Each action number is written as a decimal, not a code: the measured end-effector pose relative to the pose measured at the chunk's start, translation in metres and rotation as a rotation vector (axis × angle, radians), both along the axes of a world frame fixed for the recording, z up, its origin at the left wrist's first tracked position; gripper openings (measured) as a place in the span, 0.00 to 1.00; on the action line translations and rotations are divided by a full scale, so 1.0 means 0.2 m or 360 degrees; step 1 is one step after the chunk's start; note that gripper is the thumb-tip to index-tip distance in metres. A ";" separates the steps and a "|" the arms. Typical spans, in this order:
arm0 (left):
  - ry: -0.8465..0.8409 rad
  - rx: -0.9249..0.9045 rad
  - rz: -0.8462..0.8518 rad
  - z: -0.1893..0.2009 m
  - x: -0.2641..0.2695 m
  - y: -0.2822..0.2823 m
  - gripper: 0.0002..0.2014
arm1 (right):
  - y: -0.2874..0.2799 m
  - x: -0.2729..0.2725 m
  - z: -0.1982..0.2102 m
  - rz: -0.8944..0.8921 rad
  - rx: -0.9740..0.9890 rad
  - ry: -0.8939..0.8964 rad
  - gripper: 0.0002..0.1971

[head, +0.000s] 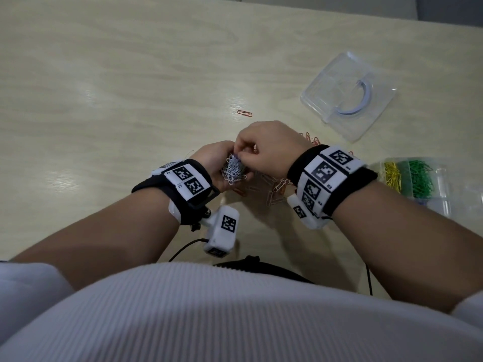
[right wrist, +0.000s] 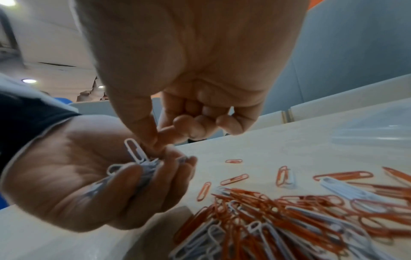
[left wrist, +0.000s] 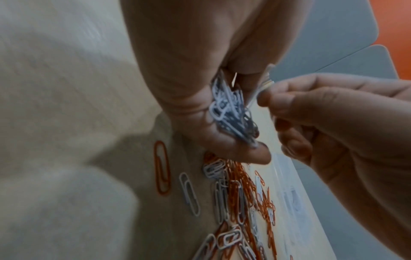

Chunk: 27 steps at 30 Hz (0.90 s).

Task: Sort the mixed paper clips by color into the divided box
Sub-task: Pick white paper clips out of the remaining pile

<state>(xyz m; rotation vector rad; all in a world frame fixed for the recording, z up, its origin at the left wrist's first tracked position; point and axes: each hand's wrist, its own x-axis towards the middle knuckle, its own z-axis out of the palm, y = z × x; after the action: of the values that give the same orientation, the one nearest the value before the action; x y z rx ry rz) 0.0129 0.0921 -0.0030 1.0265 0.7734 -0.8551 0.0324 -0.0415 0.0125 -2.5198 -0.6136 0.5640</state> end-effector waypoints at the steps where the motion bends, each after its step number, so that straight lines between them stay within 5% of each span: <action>1: 0.0006 -0.0005 0.0000 0.00 0.00 0.00 0.13 | 0.00 0.01 -0.02 -0.0079 -0.0006 -0.0034 0.09; 4: 0.0057 0.0025 0.0019 -0.02 -0.01 0.02 0.18 | -0.04 0.06 -0.09 -0.0362 -0.0186 -0.0155 0.10; 7: 0.0086 0.0054 0.0014 -0.01 -0.02 0.03 0.17 | -0.06 0.07 -0.16 -0.0253 -0.0541 -0.0173 0.12; 15: 0.0056 0.0052 -0.0006 0.00 -0.02 0.03 0.19 | 0.00 0.08 -0.18 -0.0082 -0.0649 -0.0224 0.10; 22: 0.0014 0.0048 0.0034 -0.01 -0.01 0.02 0.14 | 0.00 0.00 -0.05 -0.0143 0.0100 0.0083 0.01; 24: -0.0011 0.0020 0.0019 -0.01 -0.01 0.00 0.11 | 0.01 -0.03 -0.04 -0.0052 0.0150 0.0110 0.04; 27: 0.0021 -0.0013 -0.0033 -0.01 -0.01 0.00 0.15 | -0.06 0.02 -0.08 -0.0342 0.0092 -0.0064 0.08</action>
<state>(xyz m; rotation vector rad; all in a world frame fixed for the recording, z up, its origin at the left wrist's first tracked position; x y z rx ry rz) 0.0110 0.0921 -0.0054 1.0241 0.7707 -0.8830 0.0354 -0.0528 -0.0026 -2.5065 -0.3611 0.4121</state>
